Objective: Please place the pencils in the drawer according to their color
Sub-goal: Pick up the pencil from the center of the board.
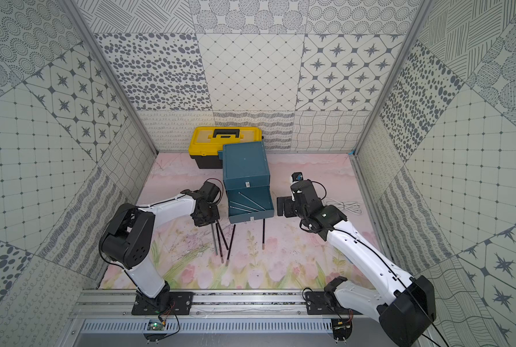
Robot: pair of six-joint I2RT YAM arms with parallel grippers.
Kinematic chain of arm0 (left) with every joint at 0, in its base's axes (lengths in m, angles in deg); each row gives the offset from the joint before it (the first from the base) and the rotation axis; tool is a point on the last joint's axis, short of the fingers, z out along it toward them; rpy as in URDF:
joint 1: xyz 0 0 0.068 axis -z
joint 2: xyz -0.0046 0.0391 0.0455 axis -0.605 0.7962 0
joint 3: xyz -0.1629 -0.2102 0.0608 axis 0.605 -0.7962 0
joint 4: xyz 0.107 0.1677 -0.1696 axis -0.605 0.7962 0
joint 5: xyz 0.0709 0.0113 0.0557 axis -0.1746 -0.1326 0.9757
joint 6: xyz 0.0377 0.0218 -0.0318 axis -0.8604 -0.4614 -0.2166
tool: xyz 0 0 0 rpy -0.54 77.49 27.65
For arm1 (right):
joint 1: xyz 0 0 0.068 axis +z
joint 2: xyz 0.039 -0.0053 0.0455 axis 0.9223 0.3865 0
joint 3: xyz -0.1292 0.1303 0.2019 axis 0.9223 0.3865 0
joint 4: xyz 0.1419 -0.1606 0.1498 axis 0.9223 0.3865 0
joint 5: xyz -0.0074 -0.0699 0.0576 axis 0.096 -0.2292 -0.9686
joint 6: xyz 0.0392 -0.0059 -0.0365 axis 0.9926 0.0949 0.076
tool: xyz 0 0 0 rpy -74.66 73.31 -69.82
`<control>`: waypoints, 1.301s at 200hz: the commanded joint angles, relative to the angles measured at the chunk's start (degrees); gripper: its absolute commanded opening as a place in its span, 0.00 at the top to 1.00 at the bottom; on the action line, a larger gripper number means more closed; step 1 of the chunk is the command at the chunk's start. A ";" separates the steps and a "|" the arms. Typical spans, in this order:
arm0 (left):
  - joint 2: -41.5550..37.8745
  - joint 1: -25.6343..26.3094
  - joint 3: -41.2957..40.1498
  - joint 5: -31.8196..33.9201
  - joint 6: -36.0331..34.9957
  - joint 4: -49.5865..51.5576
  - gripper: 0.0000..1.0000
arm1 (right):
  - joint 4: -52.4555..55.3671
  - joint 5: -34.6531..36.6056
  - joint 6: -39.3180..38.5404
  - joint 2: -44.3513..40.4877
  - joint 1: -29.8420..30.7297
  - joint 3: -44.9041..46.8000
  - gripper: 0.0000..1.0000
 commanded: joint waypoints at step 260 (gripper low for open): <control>-17.84 -3.00 -12.13 -8.67 1.80 -1.61 1.00 | -3.06 -3.60 -0.26 -0.85 -0.29 0.38 0.01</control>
